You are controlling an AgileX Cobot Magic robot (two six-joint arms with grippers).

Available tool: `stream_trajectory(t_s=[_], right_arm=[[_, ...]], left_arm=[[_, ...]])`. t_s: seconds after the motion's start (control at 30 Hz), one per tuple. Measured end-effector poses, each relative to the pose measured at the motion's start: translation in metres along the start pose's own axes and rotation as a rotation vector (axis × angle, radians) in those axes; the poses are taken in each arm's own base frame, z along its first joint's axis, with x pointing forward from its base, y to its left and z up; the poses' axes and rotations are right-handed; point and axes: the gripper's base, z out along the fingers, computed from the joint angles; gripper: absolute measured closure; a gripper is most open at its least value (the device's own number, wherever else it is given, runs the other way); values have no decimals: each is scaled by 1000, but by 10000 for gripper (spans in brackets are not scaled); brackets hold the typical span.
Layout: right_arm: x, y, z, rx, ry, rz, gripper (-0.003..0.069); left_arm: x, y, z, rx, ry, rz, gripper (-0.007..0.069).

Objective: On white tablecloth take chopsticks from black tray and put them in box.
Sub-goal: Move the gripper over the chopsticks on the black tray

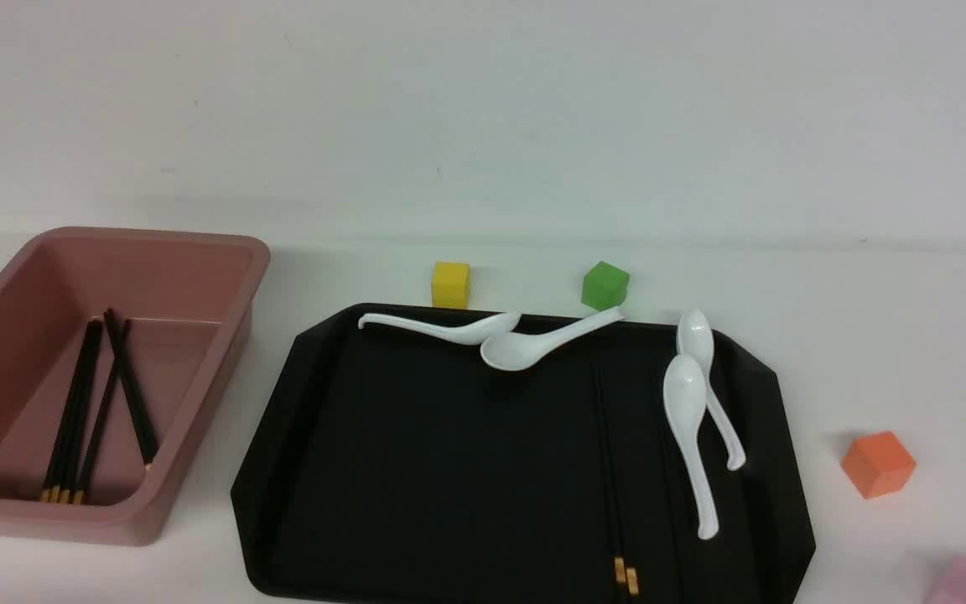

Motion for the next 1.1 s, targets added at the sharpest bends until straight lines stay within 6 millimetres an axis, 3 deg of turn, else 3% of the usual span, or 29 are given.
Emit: stream_trajectory(t_s=[1.1], right_arm=[[0, 0, 0, 0, 0, 0, 417]], left_arm=[[0, 0, 0, 0, 0, 1, 545]])
